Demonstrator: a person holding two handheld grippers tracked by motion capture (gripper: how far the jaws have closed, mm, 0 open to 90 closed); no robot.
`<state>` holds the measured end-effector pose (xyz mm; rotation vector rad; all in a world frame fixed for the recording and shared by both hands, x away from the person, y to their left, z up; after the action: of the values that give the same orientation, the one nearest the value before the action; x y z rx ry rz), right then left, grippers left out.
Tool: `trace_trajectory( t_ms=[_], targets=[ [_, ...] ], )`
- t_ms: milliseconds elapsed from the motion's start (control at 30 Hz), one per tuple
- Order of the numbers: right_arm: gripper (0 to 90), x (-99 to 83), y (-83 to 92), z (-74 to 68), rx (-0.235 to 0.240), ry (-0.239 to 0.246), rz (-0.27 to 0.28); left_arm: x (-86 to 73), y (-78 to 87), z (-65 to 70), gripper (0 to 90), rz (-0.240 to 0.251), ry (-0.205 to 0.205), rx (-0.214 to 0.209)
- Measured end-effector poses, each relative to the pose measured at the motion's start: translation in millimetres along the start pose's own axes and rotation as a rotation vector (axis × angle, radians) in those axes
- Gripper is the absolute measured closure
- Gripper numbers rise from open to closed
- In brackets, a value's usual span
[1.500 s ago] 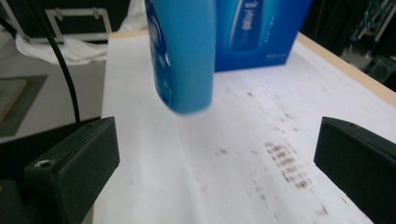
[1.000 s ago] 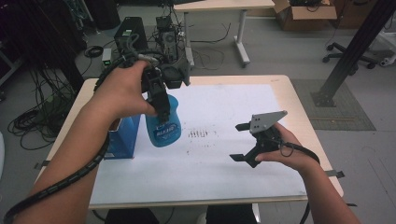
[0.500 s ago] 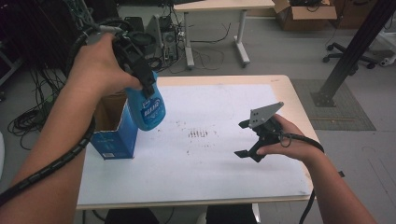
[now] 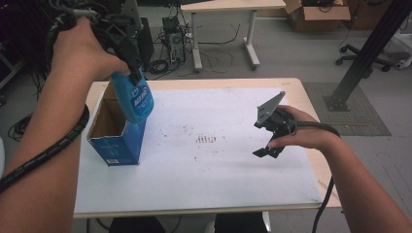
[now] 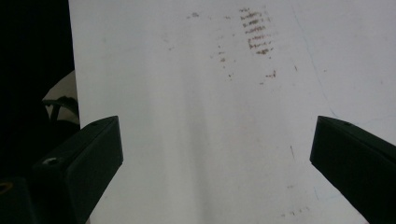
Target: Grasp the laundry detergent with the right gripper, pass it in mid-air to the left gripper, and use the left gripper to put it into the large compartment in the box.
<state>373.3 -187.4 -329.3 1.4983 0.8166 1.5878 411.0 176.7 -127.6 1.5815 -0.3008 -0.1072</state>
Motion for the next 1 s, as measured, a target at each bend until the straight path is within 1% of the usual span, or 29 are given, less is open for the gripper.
trace_trajectory(
  t_ms=[33, 67, 133, 200, 333, 500, 633, 767, 833, 867, 1000],
  targets=[
    [2.4, 0.2, 0.9, 1.1, 0.004, 0.002, -0.011, 0.5, 0.7, -5.4, 38.4, -0.005, 0.018, 0.004],
    [2.4, 0.4, 2.3, 2.5, 0.009, 0.002, -0.033, 0.7, 1.2, -9.3, 38.4, -0.005, 0.035, 0.008],
    [2.6, 0.9, 3.8, 4.0, 0.018, 0.002, -0.053, 1.2, 1.3, -16.9, 38.4, -0.008, 0.062, 0.017],
    [2.5, 1.2, 4.3, 5.4, 0.027, 0.002, -0.06, 1.8, 1.0, -24.3, 38.4, -0.015, 0.1, 0.021],
    [2.8, -0.5, 1.9, 7.5, 0.036, 0.007, -0.1, 1.9, -0.1, -37.3, 38.5, -0.033, 0.165, 0.02],
    [2.9, -1.1, -1.8, 7.5, 0.05, 0.008, -0.125, -0.7, -1.8, -50.8, 38.5, -0.045, 0.219, 0.031],
    [3.1, -0.5, -2.7, 6.9, 0.071, 0.012, -0.129, -3.5, -2.2, -60.3, 38.4, -0.045, 0.262, 0.032],
    [3.0, 0.6, -4.0, 7.4, 0.077, 0.015, -0.141, -5.5, -3.6, -66.4, 38.5, -0.043, 0.287, 0.028],
    [3.0, 1.5, -4.4, 7.4, 0.076, 0.016, -0.138, -6.0, -5.4, -69.2, 38.5, -0.045, 0.291, 0.03],
    [3.0, 1.9, -4.1, 7.5, 0.077, 0.017, -0.14, -6.1, -6.9, -70.5, 38.5, -0.038, 0.299, 0.029],
    [2.9, 2.3, -4.4, 7.4, 0.072, 0.009, -0.13, -8.2, -14.1, -75.0, 38.5, -0.042, 0.303, 0.017]
  ],
)
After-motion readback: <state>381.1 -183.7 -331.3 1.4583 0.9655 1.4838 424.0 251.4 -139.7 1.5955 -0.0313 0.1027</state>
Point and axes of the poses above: each handheld gripper's, and its own axes: y roughly backward along the jaws, x roughly out of its top, z roughly to its right, the point moved 4 cm from there along -y, roughly forward along the jaws, and after that the axes turned 7 degrees about y, right-handed, at the moved point
